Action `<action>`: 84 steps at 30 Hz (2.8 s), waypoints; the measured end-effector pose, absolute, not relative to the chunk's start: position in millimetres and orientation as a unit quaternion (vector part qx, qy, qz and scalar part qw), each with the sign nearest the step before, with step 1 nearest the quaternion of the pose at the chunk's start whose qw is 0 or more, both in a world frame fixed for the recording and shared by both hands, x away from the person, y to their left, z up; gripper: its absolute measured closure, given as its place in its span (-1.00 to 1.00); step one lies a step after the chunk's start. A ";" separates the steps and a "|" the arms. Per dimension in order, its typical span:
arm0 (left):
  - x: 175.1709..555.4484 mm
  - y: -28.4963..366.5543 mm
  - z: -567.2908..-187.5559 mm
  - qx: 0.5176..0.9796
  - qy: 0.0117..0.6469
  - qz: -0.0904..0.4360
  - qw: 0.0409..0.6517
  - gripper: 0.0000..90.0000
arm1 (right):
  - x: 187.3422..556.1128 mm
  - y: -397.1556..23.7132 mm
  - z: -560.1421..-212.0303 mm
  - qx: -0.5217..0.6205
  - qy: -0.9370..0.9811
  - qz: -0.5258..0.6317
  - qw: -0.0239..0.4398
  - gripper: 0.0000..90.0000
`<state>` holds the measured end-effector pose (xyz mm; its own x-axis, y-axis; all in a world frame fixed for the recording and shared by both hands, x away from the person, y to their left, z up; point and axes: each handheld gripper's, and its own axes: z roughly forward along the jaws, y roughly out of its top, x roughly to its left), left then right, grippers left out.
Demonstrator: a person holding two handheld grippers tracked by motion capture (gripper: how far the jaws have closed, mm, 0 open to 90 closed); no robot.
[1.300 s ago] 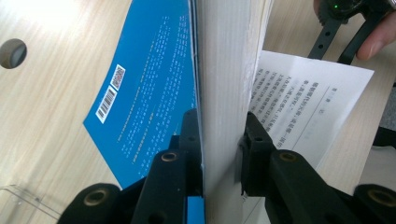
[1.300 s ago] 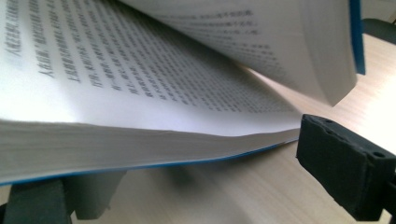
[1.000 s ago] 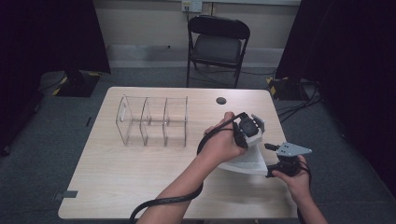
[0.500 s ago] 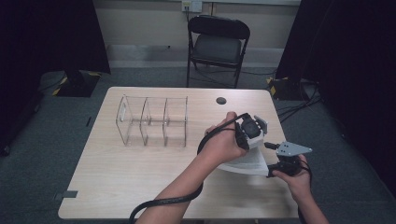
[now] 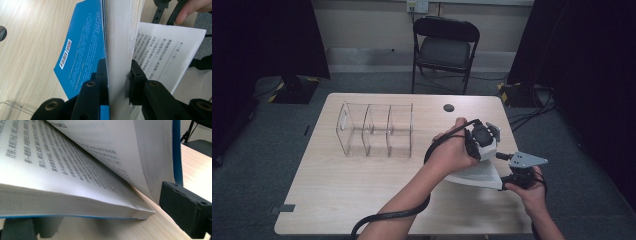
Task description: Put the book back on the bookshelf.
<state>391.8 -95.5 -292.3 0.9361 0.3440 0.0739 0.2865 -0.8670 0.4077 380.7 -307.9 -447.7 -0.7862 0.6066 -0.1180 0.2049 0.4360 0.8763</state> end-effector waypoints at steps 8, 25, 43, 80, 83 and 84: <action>391.4 -98.4 -287.3 0.964 0.162 0.070 0.200 0.67 | 379.1 -310.2 -440.3 0.240 0.823 0.465 0.221 -0.77; 393.9 -101.1 -281.3 0.962 0.154 0.068 0.214 0.67 | 377.7 -315.4 -435.0 0.237 0.819 0.473 0.220 -0.78; 390.8 -107.1 -282.9 0.969 0.131 0.066 0.201 0.66 | 383.5 -314.8 -424.7 0.231 0.829 0.453 0.233 -0.78; 403.2 -95.1 -279.0 0.958 0.110 0.054 0.259 0.12 | 393.0 -295.5 -405.2 0.111 0.859 0.481 0.139 0.13; 407.7 -93.2 -276.4 0.957 0.110 0.053 0.262 0.03 | 394.8 -296.7 -405.5 0.113 0.857 0.484 0.133 0.13; 408.4 -92.1 -275.2 0.957 0.109 0.052 0.266 0.01 | 395.4 -297.0 -405.6 0.114 0.857 0.485 0.131 0.13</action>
